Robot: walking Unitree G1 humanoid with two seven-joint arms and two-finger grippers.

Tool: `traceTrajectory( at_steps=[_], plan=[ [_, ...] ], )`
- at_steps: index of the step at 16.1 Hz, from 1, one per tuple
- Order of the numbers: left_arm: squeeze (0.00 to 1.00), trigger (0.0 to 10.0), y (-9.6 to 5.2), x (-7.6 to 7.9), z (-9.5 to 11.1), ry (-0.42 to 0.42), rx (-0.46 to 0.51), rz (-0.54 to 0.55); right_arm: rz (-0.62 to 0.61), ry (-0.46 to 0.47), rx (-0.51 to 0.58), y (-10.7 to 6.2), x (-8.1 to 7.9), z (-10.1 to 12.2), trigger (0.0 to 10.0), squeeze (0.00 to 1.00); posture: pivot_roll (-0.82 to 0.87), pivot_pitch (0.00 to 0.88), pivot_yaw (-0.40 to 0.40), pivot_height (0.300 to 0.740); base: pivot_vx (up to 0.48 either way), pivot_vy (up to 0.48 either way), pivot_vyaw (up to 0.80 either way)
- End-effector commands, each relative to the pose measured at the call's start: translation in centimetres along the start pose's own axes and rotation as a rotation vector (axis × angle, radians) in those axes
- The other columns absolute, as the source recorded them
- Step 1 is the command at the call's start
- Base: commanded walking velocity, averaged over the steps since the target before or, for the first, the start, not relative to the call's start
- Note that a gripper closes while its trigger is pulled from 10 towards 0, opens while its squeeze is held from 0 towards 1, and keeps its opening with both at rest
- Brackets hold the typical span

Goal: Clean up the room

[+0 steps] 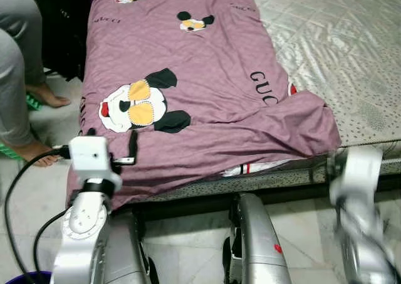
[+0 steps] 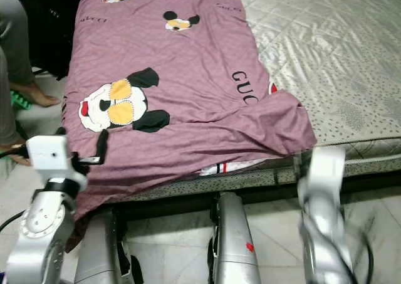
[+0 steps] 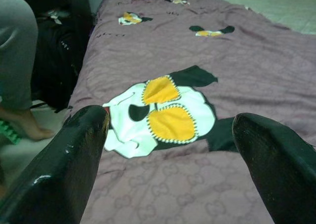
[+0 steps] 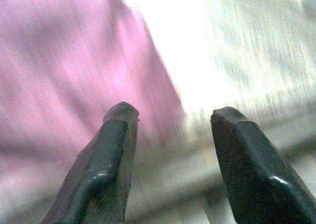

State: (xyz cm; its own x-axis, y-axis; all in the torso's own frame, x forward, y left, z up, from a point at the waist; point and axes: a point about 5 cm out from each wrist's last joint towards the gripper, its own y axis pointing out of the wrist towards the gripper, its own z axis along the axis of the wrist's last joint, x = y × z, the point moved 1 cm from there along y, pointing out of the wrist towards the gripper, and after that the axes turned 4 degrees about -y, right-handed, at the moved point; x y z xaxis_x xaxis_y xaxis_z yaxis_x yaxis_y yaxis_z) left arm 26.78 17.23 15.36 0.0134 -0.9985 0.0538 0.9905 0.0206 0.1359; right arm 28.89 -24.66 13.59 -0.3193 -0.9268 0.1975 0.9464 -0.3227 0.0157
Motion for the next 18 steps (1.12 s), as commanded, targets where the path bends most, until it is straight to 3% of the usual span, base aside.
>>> traceTrajectory(
  at_steps=[1, 3, 6, 10, 11, 12, 13, 15, 16, 18],
  plan=[
    [0.0, 10.0, 0.1, -0.3, -0.2, 0.004, -0.004, 0.01, 0.045, 0.034, 0.029, 0.2, -0.9, 0.8, 10.0, 1.0, -0.03, 0.189, 0.002, 0.524, 0.0, 0.0, 0.0],
    [0.0, 10.0, 0.4, -0.3, 0.0, 0.002, 0.007, 0.012, 0.16, 0.146, 0.063, 0.8, -3.5, 2.5, 10.0, 1.0, -0.02, 0.181, 0.0, 0.524, 0.0, 0.0, 0.0],
    [0.0, 10.0, 0.5, -0.4, 0.0, 0.002, 0.011, 0.017, 0.252, 0.256, 0.057, 1.2, -6.2, 3.1, 10.0, 1.0, -0.02, 0.179, 0.001, 0.524, 0.0, 0.0, 0.0],
    [0.0, 10.0, 0.7, -0.1, 0.2, -0.003, 0.023, 0.015, 0.492, 0.325, -0.077, 1.3, -13.0, 3.4, 10.0, 0.95, -0.01, 0.177, 0.002, 0.524, 0.0, 0.0, 0.0],
    [0.0, 10.0, 0.8, -0.1, 0.2, -0.003, 0.024, 0.015, 0.656, 0.303, -0.15, 0.1, -15.8, 3.0, 10.0, 0.93, -0.01, 0.178, 0.002, 0.524, 0.0, 0.0, 0.0],
    [0.0, 10.0, 0.8, -0.1, 0.1, -0.004, 0.024, 0.013, 0.764, 0.249, -0.197, -0.8, -17.5, 2.3, 10.0, 0.86, -0.01, 0.178, 0.002, 0.524, 0.0, 0.0, 0.0],
    [0.0, 10.0, 0.8, 0.0, 0.1, -0.005, 0.024, 0.012, 0.813, 0.207, -0.212, -1.3, -18.2, 1.9, 10.0, 0.84, -0.01, 0.181, 0.001, 0.524, 0.0, 0.0, 0.0],
    [0.0, 10.0, 0.9, 0.2, 0.2, -0.01, 0.027, 0.009, 0.716, 0.186, -0.255, 0.1, -18.4, 0.9, 10.0, 0.79, -0.01, 0.185, -0.001, 0.524, 0.0, 0.0, 0.0],
    [0.0, 10.0, 0.8, 0.2, 0.1, -0.01, 0.026, 0.009, 0.593, 0.218, -0.297, 1.7, -17.5, 0.3, 10.0, 0.76, -0.01, 0.188, -0.001, 0.524, 0.0, 0.0, 0.0],
    [0.0, 10.0, 0.8, 0.2, 0.1, -0.01, 0.025, 0.01, 0.475, 0.226, -0.312, 3.3, -16.1, 0.1, 10.0, 0.73, 0.0, 0.19, -0.001, 0.524, 0.0, 0.0, 0.0]
  ],
)
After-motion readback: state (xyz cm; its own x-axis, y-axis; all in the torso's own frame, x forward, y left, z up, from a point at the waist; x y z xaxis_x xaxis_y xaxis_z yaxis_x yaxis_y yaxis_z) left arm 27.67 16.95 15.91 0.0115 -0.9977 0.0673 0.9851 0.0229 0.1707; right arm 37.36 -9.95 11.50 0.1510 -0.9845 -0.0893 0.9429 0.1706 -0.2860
